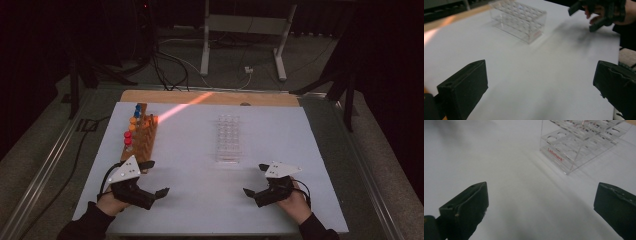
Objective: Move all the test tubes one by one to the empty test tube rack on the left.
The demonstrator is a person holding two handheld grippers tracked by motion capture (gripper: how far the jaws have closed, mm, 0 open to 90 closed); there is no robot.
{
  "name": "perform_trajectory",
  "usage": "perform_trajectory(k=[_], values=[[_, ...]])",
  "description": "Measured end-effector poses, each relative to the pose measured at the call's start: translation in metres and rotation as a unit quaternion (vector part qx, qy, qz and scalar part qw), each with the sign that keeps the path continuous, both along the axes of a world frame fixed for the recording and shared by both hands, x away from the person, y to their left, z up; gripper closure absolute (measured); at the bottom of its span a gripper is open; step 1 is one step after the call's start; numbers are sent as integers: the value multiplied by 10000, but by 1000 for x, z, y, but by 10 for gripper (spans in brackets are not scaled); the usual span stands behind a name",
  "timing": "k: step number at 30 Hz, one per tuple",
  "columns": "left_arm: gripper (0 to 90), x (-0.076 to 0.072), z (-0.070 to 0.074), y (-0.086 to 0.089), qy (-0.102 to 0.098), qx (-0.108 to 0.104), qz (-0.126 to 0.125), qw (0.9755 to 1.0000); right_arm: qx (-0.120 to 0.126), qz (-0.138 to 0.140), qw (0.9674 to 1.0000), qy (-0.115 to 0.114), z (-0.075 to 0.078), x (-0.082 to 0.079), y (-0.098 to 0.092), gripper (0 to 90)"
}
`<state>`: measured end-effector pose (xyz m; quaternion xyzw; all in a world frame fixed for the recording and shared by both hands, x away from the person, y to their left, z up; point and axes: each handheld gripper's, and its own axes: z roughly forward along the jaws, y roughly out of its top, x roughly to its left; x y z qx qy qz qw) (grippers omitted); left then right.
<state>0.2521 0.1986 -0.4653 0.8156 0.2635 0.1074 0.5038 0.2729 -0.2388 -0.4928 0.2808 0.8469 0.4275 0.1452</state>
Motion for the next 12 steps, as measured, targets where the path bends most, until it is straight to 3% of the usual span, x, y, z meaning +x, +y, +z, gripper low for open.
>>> perform_trajectory(k=[7, 12], values=[[5, -1, -34, -2, 354, 340, -11, 9988, -12, 25, 10000, -31, 0, -1, 2, 0], [5, -1, -44, -4, 497, 531, -132, 9973, -33, 52, 10000, -26, -1, -1, 2, 0]])
